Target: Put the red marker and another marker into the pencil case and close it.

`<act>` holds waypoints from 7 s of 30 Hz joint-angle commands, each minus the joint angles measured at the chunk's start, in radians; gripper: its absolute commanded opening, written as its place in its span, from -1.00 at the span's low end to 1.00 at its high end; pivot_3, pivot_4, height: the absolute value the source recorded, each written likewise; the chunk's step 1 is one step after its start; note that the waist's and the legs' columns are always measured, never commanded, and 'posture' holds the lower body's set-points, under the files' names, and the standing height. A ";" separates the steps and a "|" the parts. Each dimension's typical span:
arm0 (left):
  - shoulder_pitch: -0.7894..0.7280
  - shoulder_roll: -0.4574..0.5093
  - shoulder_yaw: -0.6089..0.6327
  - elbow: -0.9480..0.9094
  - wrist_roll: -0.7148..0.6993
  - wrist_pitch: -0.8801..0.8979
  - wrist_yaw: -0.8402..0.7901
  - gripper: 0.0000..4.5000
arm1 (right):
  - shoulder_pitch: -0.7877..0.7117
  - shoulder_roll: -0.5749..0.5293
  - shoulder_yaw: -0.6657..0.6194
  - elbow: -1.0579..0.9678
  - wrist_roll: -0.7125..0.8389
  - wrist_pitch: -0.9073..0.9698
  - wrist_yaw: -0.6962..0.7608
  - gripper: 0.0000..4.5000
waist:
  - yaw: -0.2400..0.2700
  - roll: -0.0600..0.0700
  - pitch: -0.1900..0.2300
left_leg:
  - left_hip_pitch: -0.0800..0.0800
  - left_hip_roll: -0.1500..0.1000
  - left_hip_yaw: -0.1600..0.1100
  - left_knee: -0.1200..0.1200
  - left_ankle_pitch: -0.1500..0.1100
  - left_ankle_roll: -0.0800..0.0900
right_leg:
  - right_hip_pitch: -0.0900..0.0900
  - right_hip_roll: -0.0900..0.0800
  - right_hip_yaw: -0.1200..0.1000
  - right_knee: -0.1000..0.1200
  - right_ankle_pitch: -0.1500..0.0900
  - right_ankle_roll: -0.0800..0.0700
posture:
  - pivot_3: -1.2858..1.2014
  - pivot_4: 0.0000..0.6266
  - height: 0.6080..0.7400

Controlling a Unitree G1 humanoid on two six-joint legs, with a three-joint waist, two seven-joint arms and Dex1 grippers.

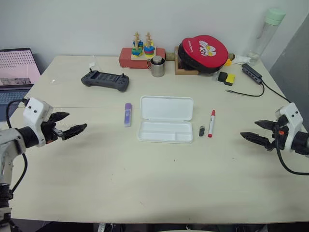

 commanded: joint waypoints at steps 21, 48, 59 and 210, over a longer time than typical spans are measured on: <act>-0.044 -0.045 -0.020 -0.053 0.048 -0.066 0.032 1.00 | -0.054 0.056 -0.034 0.041 -0.044 -0.151 -0.029 0.99 | 0.002 -0.001 0.000 | -0.001 0.000 -0.001 0.000 0.000 0.000 | 0.000 -0.001 0.001 0.001 0.000 0.000 | 0.03 -0.52 1.00; -0.406 -0.318 -0.508 -0.134 0.086 -0.059 -0.246 1.00 | -0.181 0.130 0.116 -0.468 0.239 0.126 -0.115 0.99 | 0.003 -0.001 0.000 | -0.001 -0.002 0.000 0.002 0.000 0.000 | 0.000 -0.001 -0.001 0.001 0.000 0.000 | 0.03 -0.52 1.00; -0.453 -0.432 -0.622 0.028 0.191 -0.177 -0.316 1.00 | -0.151 0.159 0.129 -0.552 0.256 0.147 -0.212 0.99 | 0.003 -0.002 0.001 | -0.001 -0.002 0.000 0.003 0.000 0.000 | 0.000 0.001 -0.001 0.002 0.000 0.000 | 0.03 -0.52 1.00; -0.494 -0.574 -0.485 -0.236 0.036 -0.063 -0.059 1.00 | -0.294 0.740 0.219 -0.179 -0.375 0.398 -0.962 -0.74 | -0.005 -0.001 -0.001 | 0.000 -0.003 0.001 0.003 0.001 0.001 | -0.002 0.002 0.001 0.005 0.001 0.001 | 0.03 -0.52 1.00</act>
